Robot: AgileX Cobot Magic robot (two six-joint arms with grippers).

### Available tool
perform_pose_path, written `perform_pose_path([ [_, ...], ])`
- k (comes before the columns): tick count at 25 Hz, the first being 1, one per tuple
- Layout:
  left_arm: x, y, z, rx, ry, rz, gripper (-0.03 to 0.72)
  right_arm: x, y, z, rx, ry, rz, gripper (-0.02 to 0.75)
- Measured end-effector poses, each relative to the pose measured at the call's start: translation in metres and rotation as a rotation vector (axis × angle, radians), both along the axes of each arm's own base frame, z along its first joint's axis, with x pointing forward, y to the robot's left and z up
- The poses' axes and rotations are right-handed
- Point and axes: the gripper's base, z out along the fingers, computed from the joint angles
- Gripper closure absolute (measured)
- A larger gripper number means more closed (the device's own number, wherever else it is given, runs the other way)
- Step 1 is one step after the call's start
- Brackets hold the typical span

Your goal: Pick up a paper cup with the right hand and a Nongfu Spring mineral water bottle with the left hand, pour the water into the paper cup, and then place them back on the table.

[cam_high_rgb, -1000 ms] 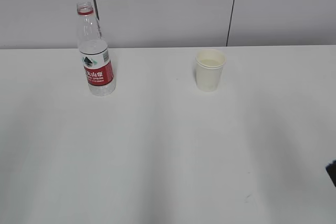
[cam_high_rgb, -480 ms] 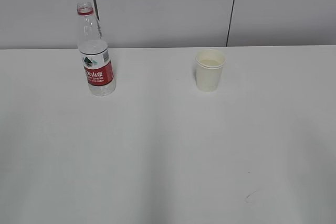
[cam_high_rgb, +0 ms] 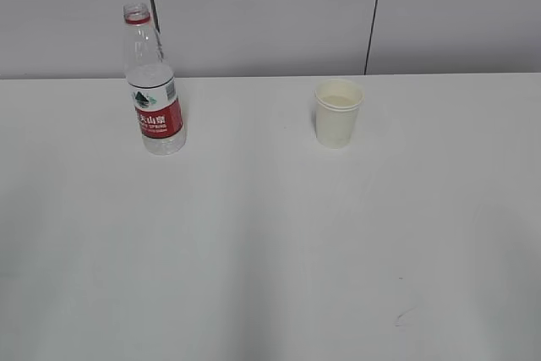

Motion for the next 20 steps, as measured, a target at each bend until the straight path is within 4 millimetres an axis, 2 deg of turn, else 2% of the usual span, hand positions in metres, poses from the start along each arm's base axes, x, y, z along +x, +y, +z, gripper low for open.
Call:
perform_pose_path([
  [20,0.0000,0.0000,0.0000,0.000,0.000,0.002,0.155,0.0002,0.0001,0.0003,0.002,-0.004,-0.001,0.152],
])
